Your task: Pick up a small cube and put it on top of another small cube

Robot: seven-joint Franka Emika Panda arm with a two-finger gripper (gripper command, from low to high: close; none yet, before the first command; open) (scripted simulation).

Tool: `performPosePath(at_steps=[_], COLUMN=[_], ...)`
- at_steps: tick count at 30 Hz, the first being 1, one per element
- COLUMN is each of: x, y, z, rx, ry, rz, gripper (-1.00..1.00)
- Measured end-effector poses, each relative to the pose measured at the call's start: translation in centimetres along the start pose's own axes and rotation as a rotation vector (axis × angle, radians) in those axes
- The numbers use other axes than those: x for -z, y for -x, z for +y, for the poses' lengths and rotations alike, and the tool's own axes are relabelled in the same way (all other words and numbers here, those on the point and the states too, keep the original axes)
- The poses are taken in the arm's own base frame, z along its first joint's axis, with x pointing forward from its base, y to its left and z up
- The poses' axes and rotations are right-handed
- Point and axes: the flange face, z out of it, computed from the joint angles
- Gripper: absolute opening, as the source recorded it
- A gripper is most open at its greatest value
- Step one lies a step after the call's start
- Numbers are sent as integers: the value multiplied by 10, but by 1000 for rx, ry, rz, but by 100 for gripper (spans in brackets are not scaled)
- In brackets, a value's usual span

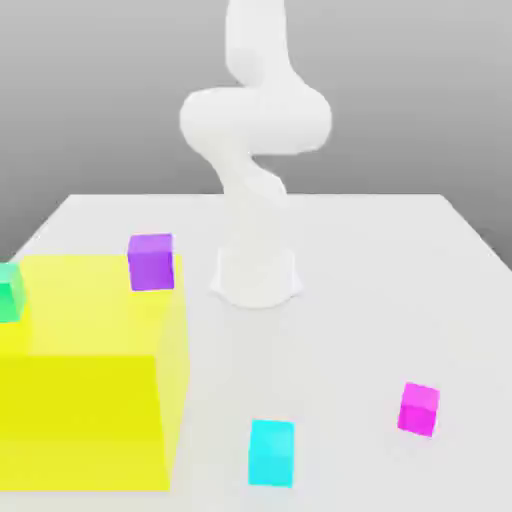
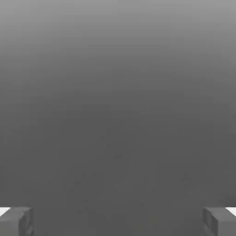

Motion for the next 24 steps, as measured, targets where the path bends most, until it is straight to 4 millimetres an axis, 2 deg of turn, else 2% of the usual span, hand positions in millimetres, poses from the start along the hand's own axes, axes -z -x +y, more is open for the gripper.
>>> performPosePath(at_steps=[3,6,12,16,20,22,24], x=[-69,-130,-233,-285,-320,-335,-350], y=[30,69,167,242,327,361,381], z=[-12,-19,-14,4,31,53,69], rx=[129,257,518,695,892,973,1008], ry=[32,59,102,124,134,145,150], rz=[-100,-195,-384,-510,-641,-703,-731], gripper=[0,0,0,0,0,0,0])
